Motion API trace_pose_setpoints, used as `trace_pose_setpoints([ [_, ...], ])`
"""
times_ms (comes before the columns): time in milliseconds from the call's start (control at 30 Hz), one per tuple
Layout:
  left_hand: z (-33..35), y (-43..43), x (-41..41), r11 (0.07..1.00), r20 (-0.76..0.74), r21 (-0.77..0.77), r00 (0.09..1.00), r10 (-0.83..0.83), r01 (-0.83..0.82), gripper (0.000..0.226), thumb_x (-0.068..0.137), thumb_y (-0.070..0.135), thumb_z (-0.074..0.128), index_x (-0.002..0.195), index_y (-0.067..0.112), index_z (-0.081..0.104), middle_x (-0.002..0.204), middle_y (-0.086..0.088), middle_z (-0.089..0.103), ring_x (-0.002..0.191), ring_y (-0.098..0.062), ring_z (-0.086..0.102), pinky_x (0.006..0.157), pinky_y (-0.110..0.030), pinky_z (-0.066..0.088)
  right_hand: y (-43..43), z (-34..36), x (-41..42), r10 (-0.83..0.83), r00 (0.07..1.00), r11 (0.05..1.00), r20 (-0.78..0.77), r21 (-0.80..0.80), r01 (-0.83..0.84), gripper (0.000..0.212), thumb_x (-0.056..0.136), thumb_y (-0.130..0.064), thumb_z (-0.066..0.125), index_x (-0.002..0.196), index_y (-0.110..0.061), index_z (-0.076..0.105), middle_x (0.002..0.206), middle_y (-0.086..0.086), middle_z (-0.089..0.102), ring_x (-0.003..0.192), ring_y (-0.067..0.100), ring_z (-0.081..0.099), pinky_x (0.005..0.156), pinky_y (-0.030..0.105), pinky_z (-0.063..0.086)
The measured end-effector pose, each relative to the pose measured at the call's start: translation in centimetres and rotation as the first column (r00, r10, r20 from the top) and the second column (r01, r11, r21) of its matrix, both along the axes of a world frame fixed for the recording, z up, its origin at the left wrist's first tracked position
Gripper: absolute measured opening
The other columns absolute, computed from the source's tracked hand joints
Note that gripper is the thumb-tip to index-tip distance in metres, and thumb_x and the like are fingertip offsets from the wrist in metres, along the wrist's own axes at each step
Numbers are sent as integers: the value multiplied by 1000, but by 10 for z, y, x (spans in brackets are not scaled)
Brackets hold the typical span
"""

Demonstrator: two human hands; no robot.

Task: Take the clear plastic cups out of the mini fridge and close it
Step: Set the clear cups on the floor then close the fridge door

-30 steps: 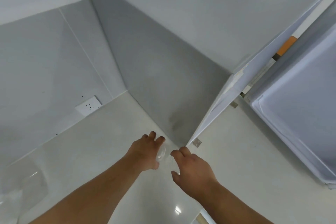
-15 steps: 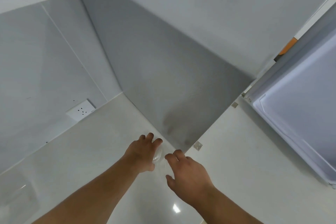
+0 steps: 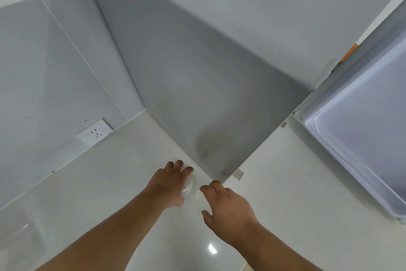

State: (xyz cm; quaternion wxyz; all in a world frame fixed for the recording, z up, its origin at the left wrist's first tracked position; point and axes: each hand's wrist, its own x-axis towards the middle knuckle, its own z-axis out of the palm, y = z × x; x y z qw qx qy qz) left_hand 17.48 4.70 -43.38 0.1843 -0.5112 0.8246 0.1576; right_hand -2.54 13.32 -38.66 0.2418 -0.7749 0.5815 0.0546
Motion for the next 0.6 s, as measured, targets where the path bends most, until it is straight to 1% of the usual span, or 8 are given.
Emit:
trace_pose_setpoints([
  [167, -2, 2, 2, 1000, -2, -25, 1000, -15, 15, 98, 69, 50, 78, 149, 33, 24, 145, -2, 38, 124, -27, 45, 92, -40, 49, 2, -2, -1, 6, 1000, 1000, 8, -5, -6, 51, 98, -42, 52, 144, -29, 33, 144, -1, 42, 102, 25, 59, 76, 41, 57],
  [233, -1, 3, 4, 999, -9, -31, 1000, -15, 15, 101, 68, 55, 78, 150, 33, 23, 149, -1, 36, 128, -27, 44, 96, -41, 48, 3, -1, -1, 6, 1000, 1000, 7, -11, -6, 52, 98, -43, 52, 145, -29, 33, 144, -1, 42, 102, 26, 59, 76, 41, 57],
  [300, 2, 6, 6, 998, -33, -55, 999, 0, -2, 104, 67, 59, 75, 153, 33, 22, 158, -2, 30, 135, -28, 40, 104, -42, 44, 4, 0, -3, 5, 1000, 1000, 5, -25, -4, 53, 98, -45, 51, 145, -29, 33, 145, -1, 42, 103, 26, 59, 77, 42, 57],
  [367, 9, 12, 7, 994, -86, -97, 996, 32, -41, 101, 70, 64, 70, 155, 32, 26, 164, -2, 27, 142, -28, 37, 111, -42, 39, 6, 4, -7, 4, 1000, 999, 5, -49, -4, 54, 97, -49, 50, 145, -29, 33, 144, -2, 43, 106, 25, 57, 79, 40, 56],
  [400, 14, 15, 7, 991, -119, -121, 992, 42, -56, 96, 71, 65, 68, 154, 30, 31, 164, -2, 31, 143, -27, 38, 112, -42, 39, 7, 6, -10, 5, 1000, 998, 7, -67, -5, 55, 97, -50, 49, 145, -29, 35, 144, -2, 44, 109, 25, 55, 81, 39, 55],
  [467, 25, 24, 6, 982, -181, -177, 983, 39, -72, 81, 75, 63, 67, 144, 26, 48, 156, -3, 45, 136, -28, 47, 106, -42, 45, 10, 11, -18, 11, 1000, 994, 15, -113, -9, 57, 95, -53, 47, 145, -28, 39, 144, -1, 46, 117, 25, 51, 91, 38, 52],
  [533, 34, 34, 6, 968, -265, -222, 963, 54, -116, 66, 75, 57, 74, 129, 21, 62, 140, -3, 60, 122, -28, 59, 93, -42, 54, 13, 18, -28, 12, 1000, 989, 27, -149, -8, 58, 95, -56, 45, 145, -27, 43, 143, -2, 49, 124, 24, 48, 101, 37, 46],
  [600, 43, 45, 5, 953, -342, -252, 936, 77, -170, 55, 74, 53, 76, 116, 19, 68, 121, 0, 67, 105, -26, 64, 78, -38, 57, 18, 26, -37, 9, 999, 985, 39, -170, -2, 60, 94, -59, 43, 144, -27, 46, 141, -3, 53, 127, 23, 48, 105, 37, 44],
])
